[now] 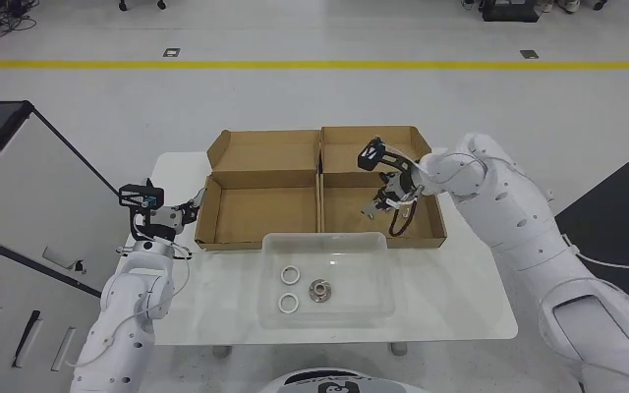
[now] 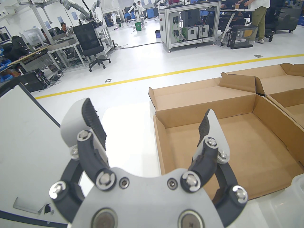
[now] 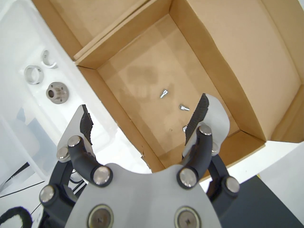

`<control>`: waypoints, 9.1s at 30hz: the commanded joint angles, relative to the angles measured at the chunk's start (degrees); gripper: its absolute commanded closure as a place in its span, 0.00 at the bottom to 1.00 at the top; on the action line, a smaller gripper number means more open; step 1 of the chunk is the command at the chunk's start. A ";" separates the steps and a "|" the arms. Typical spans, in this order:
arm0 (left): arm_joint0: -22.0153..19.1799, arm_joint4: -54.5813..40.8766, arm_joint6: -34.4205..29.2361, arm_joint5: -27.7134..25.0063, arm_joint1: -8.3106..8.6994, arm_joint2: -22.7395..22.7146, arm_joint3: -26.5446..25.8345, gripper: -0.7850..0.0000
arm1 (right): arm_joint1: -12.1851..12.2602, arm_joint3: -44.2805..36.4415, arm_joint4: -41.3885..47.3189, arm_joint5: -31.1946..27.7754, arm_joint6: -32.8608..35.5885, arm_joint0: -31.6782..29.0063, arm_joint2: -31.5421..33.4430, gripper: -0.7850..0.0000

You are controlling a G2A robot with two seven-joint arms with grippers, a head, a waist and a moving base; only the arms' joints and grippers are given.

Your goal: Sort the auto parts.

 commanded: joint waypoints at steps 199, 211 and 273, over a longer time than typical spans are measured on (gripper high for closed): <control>-58.56 -38.69 -80.64 -16.05 -1.20 73.84 4.89 0.00 | 31.18 -15.34 46.00 -30.23 -25.49 -21.41 11.19 0.00; -58.94 -37.74 -85.18 -13.95 -1.75 74.33 4.26 0.00 | 31.18 -15.34 46.00 -30.23 -25.49 -21.41 11.19 0.00; -56.90 -31.21 -87.29 -16.99 -7.07 77.65 10.35 0.52 | 31.18 -15.34 46.00 -30.23 -25.49 -21.41 11.19 0.00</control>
